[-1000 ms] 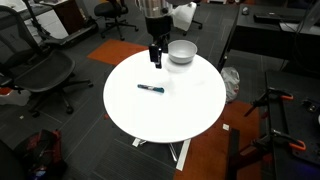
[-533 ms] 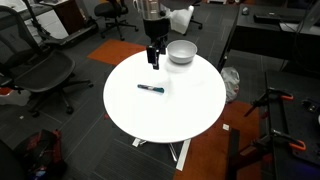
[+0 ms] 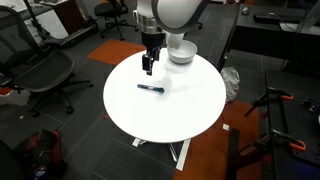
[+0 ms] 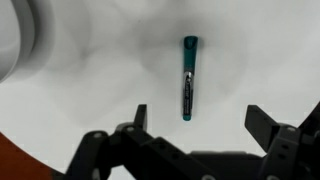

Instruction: Move the marker forward.

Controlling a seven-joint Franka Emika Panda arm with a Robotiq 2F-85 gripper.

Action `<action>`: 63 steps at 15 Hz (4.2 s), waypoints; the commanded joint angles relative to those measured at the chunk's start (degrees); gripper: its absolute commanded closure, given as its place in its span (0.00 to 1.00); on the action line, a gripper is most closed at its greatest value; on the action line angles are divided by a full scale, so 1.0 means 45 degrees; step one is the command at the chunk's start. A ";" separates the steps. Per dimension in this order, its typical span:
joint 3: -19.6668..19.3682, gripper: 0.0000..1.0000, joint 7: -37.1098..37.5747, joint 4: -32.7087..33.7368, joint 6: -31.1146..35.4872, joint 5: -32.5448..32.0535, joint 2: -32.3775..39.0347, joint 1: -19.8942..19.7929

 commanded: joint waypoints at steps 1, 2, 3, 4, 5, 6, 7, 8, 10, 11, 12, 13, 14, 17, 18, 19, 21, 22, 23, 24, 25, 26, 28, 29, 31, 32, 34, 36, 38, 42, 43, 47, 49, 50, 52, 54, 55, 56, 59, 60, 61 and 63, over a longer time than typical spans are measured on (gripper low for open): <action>-0.0007 0.00 0.0035 0.0152 0.0357 0.0166 0.0536 0.0002; -0.0017 0.00 0.0064 0.0236 0.0310 0.0152 0.0705 0.0022; -0.0013 0.00 0.0062 0.0323 0.0319 0.0145 0.0883 0.0029; -0.0034 0.00 0.0121 0.0436 0.0327 0.0141 0.1074 0.0047; 0.0025 0.00 0.0035 0.0534 0.0336 0.0202 0.1244 -0.0004; 0.0084 0.00 -0.0033 0.0669 0.0323 0.0273 0.1428 -0.0056; 0.0115 0.00 -0.0073 0.0785 0.0319 0.0311 0.1584 -0.0080; 0.0179 0.00 -0.0134 0.0971 0.0268 0.0385 0.1775 -0.0116; 0.0215 0.00 -0.0104 0.1329 0.0171 0.0475 0.2137 -0.0091; 0.0224 0.00 -0.0075 0.1453 0.0178 0.0497 0.2291 -0.0051; 0.0206 0.00 0.0001 0.1644 0.0137 0.0490 0.2486 0.0011; 0.0205 0.00 0.0031 0.1818 0.0124 0.0485 0.2657 0.0039; 0.0170 0.00 0.0097 0.2022 0.0100 0.0447 0.2850 0.0095; 0.0170 0.00 0.0132 0.2633 -0.0055 0.0452 0.3398 0.0147; 0.0157 0.00 0.0161 0.2830 -0.0063 0.0436 0.3585 0.0183; 0.0178 0.00 0.0128 0.2995 -0.0087 0.0446 0.3720 0.0178; 0.0153 0.00 0.0167 0.3345 -0.0171 0.0428 0.4005 0.0225; 0.0149 0.02 0.0156 0.3528 -0.0203 0.0425 0.4159 0.0228; 0.0144 0.26 0.0159 0.3673 -0.0205 0.0425 0.4275 0.0233; 0.0133 0.27 0.0157 0.3822 -0.0215 0.0415 0.4396 0.0237; 0.0135 0.32 0.0144 0.3951 -0.0236 0.0416 0.4497 0.0228; 0.0145 0.41 0.0136 0.4063 -0.0248 0.0431 0.4577 0.0210; 0.0157 0.57 0.0126 0.4223 -0.0239 0.0451 0.4690 0.0182; 0.0172 0.64 0.0111 0.4302 -0.0242 0.0469 0.4729 0.0159; 0.0176 0.79 0.0099 0.4419 -0.0219 0.0484 0.4794 0.0130; 0.0183 0.88 0.0089 0.4463 -0.0213 0.0494 0.4801 0.0112; 0.0184 0.99 0.0085 0.4487 -0.0198 0.0503 0.4787 0.0094; 0.0172 0.95 0.0119 0.4222 -0.0253 0.0493 0.4524 0.0114; 0.0124 0.95 0.0148 0.3604 -0.0259 0.0414 0.4000 0.0175; 0.0325 0.95 -0.0369 0.2061 -0.0067 0.0398 0.2712 0.0007; 0.0396 0.95 -0.0533 0.1572 -0.0053 0.0418 0.2315 -0.0061; 0.0656 0.95 -0.1978 -0.0339 -0.0342 0.0240 0.0835 -0.0369; 0.0714 0.95 -0.3178 -0.1378 -0.0339 -0.0084 0.0146 -0.0539; 0.0716 0.95 -0.3822 -0.1907 -0.0292 -0.0286 -0.0182 -0.0623; 0.0788 0.95 -0.5124 -0.2843 -0.0191 -0.0578 -0.0752 -0.0838; 0.0813 0.95 -0.6338 -0.3730 -0.0047 -0.0970 -0.1261 -0.1028; 0.0825 0.95 -0.6916 -0.4110 0.0163 -0.1134 -0.1416 -0.1140; 0.0906 0.95 -0.7599 -0.4435 0.0396 -0.1221 -0.1563 -0.1318; 0.1041 0.95 -0.9629 -0.5034 0.0870 -0.1119 -0.1742 -0.1686; 0.1093 0.95 -1.0252 -0.5165 0.1017 -0.1007 -0.1757 -0.1814; 0.1108 0.95 -1.0804 -0.5276 0.1130 -0.0982 -0.1749 -0.1899; 0.1158 0.95 -1.1795 -0.5416 0.1310 -0.0819 -0.1700 -0.2077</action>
